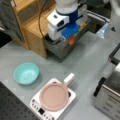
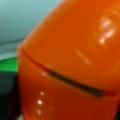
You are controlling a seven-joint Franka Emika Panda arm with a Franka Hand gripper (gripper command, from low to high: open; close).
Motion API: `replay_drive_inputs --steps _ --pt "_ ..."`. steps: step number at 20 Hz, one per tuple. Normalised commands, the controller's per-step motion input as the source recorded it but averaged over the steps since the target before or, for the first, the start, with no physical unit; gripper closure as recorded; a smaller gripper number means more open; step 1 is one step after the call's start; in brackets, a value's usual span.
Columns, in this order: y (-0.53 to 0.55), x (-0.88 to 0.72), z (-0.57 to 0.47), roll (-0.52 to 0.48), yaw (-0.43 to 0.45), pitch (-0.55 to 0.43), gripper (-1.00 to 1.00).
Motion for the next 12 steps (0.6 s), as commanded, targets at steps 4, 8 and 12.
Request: replay_drive_inputs --steps 4,8,12 --pt "-0.31 -0.16 -0.11 -0.068 0.248 -0.21 1.0" --pt "-0.2 -0.06 -0.06 -0.096 0.263 -0.173 1.0" --pt "-0.16 0.05 -0.05 -0.128 0.216 -0.148 1.0"
